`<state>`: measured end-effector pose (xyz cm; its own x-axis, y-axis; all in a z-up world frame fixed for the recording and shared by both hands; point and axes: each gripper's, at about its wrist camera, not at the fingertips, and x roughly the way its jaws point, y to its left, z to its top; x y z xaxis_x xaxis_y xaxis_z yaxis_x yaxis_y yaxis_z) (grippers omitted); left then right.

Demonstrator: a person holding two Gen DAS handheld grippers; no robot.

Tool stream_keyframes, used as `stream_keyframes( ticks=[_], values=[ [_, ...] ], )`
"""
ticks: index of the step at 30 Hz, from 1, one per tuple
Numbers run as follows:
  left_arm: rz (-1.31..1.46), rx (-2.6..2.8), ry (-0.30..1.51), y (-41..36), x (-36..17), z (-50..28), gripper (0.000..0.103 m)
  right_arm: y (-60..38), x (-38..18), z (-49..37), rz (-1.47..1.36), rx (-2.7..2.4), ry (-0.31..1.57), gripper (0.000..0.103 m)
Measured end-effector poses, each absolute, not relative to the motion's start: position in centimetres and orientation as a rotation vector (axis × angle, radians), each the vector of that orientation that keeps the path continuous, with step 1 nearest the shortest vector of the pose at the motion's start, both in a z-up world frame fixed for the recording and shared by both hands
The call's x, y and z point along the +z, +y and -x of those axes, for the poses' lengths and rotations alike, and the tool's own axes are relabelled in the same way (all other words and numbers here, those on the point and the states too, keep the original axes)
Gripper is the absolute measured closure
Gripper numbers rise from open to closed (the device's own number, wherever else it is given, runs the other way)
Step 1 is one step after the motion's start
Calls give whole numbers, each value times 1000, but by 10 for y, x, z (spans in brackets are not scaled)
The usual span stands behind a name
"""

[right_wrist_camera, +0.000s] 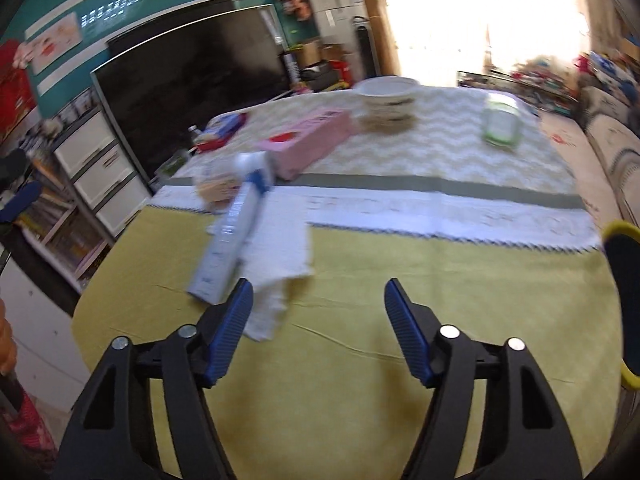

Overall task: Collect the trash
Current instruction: 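Reach the right tool to the white-blue tube and grasp it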

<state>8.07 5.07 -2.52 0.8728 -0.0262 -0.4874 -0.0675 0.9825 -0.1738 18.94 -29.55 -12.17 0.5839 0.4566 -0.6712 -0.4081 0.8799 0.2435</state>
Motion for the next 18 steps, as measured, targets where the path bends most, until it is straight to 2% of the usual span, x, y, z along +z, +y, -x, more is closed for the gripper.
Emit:
stream_keyframes(
  ticks=[5,8,16,17,18],
  values=[
    [217,30,522,66,-38,-79,8,-242,-114,-186,11,560,794,49],
    [230,27,525,70,-43,-80,8,-218,-114,-195,39,569,813,59],
    [219,14,542,63,-51,-85,8,-178,-137,-219,92,540,900,64],
    [221,13,544,63,-52,-86,8,-177,-139,-220,94,539,907,65],
    [221,12,547,62,-53,-86,8,-176,-141,-221,95,539,913,70]
  ],
)
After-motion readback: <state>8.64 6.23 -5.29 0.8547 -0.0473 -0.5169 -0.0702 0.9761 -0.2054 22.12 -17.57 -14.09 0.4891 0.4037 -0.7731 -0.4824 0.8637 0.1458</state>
